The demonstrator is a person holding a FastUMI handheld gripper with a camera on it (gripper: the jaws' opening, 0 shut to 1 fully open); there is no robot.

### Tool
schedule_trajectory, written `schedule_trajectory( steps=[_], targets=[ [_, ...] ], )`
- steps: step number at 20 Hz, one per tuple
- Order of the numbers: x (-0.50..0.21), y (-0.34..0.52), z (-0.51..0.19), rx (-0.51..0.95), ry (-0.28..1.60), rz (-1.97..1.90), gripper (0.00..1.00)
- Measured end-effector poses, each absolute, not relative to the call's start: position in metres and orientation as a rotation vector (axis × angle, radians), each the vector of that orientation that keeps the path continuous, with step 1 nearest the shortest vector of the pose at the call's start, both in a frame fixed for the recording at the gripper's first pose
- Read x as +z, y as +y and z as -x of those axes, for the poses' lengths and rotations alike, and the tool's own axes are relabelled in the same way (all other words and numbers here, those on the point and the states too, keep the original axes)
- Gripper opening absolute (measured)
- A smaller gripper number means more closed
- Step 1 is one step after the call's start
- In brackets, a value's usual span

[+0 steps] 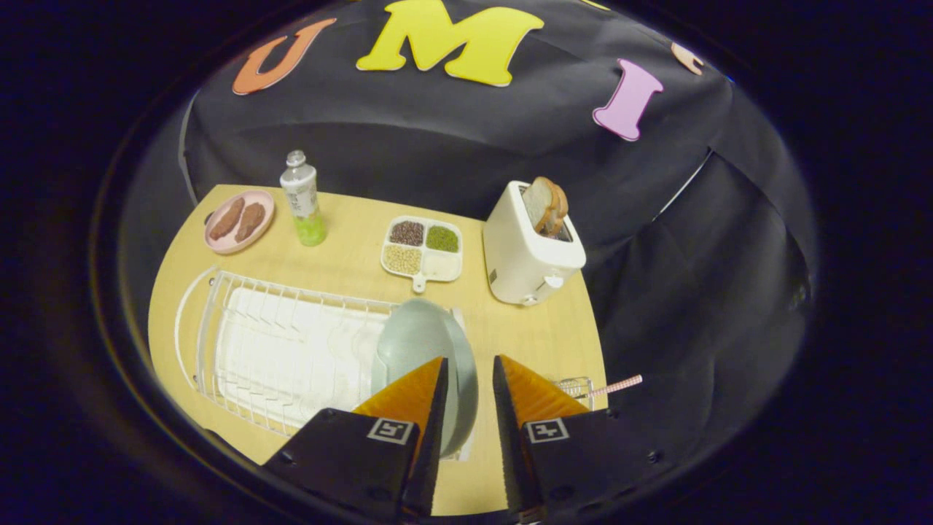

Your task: Take the plate from the dish rack, then take the spoon from the basket and place it into the plate.

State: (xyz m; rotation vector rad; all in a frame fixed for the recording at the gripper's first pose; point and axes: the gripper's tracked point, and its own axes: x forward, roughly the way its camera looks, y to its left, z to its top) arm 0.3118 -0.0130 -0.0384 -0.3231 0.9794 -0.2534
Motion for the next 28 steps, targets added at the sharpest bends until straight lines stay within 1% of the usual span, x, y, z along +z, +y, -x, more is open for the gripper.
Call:
schedule_trajectory(
  steps=[1,4,5,7,9,16,21,23,26,28],
  targets=[
    [-0.042,-0.012,-0.31,-0.25,1.026,0.346,0.34],
    [-0.046,-0.017,-0.316,-0.291,1.071,0.377,0.28],
    [-0.05,-0.021,-0.312,-0.311,1.099,0.388,0.23],
    [-0.052,-0.03,-0.31,-0.368,1.114,0.414,0.16],
    [-0.049,-0.026,-0.307,-0.393,1.11,0.425,0.13],
    [-0.038,-0.003,-0.294,-0.543,0.996,0.568,0.11],
    [-0.012,0.006,-0.289,-0.673,0.829,0.692,0.11],
    [-0.004,0.012,-0.287,-0.703,0.765,0.718,0.11],
    [0.01,0.016,-0.277,-0.696,0.689,0.706,0.11],
    [0.019,0.018,-0.265,-0.644,0.633,0.644,0.11]
  ],
)
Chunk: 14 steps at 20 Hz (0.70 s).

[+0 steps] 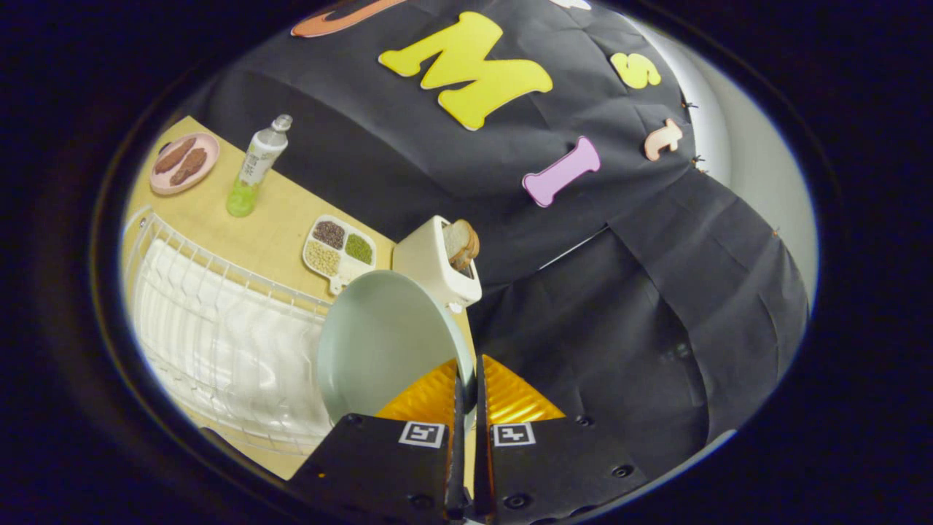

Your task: Take the plate from the dish rack, then take the spoon from the basket and place it into the plate.

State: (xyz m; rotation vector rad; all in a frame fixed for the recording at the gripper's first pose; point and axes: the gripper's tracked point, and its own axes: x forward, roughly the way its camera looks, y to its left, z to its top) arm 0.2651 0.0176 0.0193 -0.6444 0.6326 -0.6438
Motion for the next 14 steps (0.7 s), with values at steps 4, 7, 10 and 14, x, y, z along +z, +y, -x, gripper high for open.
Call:
schedule_trajectory(
  steps=[4,7,10,14],
  targets=[
    [0.004,0.013,-0.221,-0.452,0.626,0.406,0.11],
    [-0.02,0.008,-0.178,-0.308,0.646,0.26,0.11],
    [-0.058,0.007,-0.136,-0.178,0.672,0.108,0.11],
    [-0.126,-0.006,-0.1,-0.069,0.723,-0.069,0.11]
  ],
)
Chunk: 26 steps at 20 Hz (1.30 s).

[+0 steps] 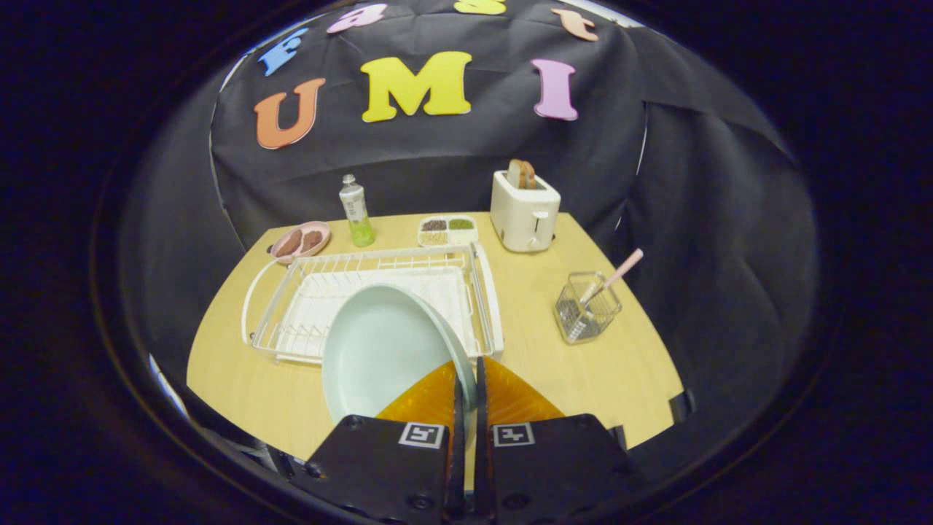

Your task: Take the plate from the dish rack, then take the spoon from the basket and place it into the plate.

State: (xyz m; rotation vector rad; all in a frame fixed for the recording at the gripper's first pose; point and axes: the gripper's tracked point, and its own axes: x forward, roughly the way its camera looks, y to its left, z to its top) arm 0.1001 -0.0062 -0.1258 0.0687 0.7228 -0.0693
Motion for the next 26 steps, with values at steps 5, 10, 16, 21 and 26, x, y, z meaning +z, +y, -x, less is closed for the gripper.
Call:
schedule_trajectory(
  steps=[5,10,16,21,26],
  targets=[
    [-0.206,-0.024,-0.082,-0.031,0.792,-0.181,0.11],
    [-0.261,-0.034,-0.087,-0.01,0.857,-0.264,0.11],
    [-0.284,-0.05,-0.106,0.04,0.838,-0.371,0.11],
    [-0.261,-0.063,-0.12,0.088,0.68,-0.372,0.29],
    [-0.222,-0.11,-0.139,0.045,0.424,-0.177,0.87]
  ],
)
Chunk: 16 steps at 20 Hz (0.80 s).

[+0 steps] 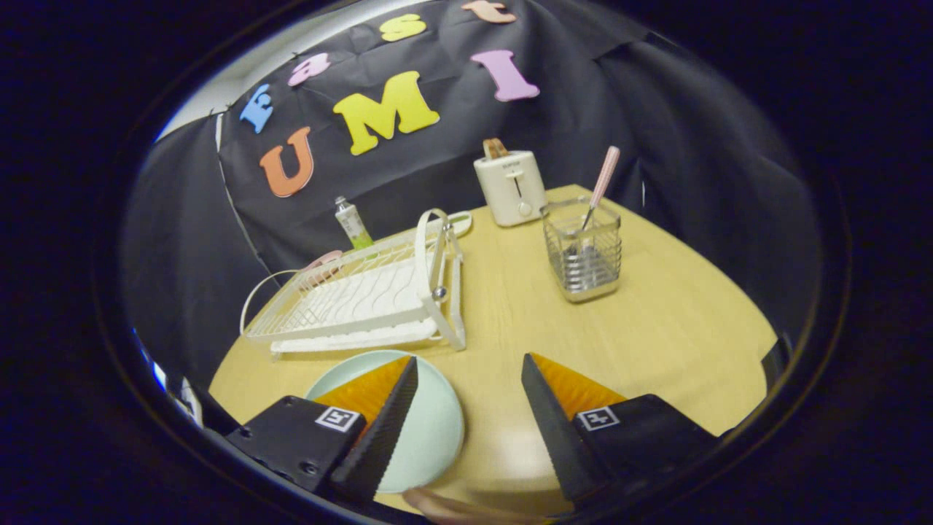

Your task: Take the plate from the dish rack, then take the spoon from the basket and place it into the plate.

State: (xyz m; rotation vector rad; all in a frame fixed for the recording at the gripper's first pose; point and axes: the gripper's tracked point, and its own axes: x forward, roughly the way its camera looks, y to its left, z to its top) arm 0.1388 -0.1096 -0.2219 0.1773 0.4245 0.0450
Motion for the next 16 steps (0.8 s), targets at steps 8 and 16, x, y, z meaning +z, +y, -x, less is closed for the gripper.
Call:
schedule_trajectory(
  steps=[8,16],
  targets=[
    [-0.175,-0.184,-0.176,-0.034,0.207,-0.093,1.0],
    [-0.153,-0.246,-0.262,-0.034,0.2,-0.076,1.0]
  ],
)
